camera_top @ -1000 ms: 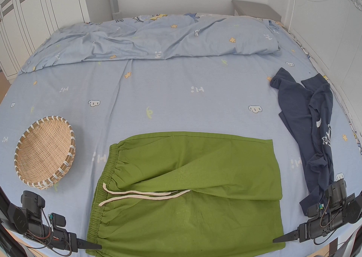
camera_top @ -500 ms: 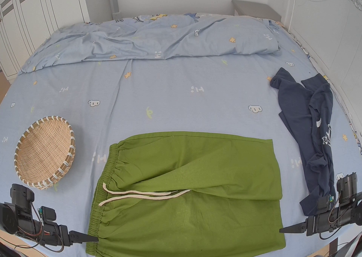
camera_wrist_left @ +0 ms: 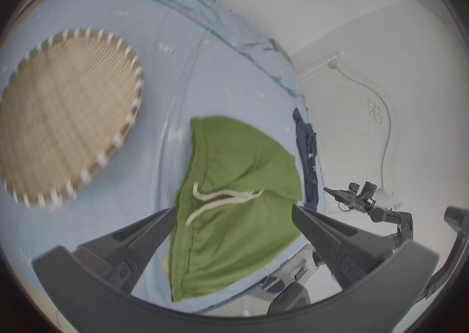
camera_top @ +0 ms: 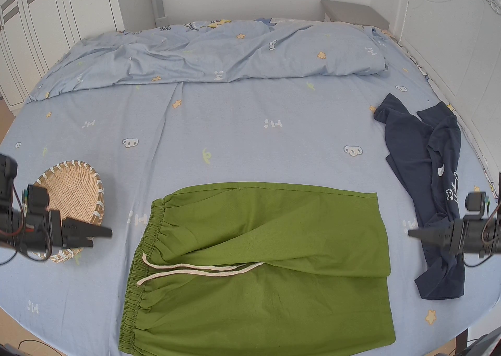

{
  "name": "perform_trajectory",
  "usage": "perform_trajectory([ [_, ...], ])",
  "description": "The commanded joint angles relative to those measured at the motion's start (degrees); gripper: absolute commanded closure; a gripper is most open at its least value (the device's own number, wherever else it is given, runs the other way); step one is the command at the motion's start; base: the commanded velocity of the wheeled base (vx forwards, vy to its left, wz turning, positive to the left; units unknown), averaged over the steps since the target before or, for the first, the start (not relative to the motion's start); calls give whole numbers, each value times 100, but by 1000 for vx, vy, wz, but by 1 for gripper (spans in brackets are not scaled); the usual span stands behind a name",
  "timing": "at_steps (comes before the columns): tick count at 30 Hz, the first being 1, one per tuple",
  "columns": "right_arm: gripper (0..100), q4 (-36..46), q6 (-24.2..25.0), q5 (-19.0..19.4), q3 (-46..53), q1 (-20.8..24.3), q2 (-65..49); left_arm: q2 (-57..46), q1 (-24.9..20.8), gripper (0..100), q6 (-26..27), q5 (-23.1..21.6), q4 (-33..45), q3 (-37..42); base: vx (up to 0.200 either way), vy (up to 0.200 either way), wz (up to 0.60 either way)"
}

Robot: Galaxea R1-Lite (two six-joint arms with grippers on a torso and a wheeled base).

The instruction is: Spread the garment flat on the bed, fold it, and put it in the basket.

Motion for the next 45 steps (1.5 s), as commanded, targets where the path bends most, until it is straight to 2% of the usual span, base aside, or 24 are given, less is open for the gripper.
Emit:
perform_trajectory([
  [1, 0, -123, 26, -5, -1875, 20, 1202, 1768, -432, 0, -408, -95, 289, -1993, 0, 0, 0],
  [8, 0, -202, 26, -23, -2983, 266, 2274, 3007, -686, 0, -425, -69, 306, -3197, 0, 0, 0],
  [19, 0, -342, -45, -23, -3088, 284, 2881, 4132, -704, 0, -425, -34, 192, -4023, 0, 0, 0],
  [45, 0, -377, -18, -14, -3150, 170, 2933, 4941, -1038, 0, -382, -25, 175, -4498, 0, 0, 0],
])
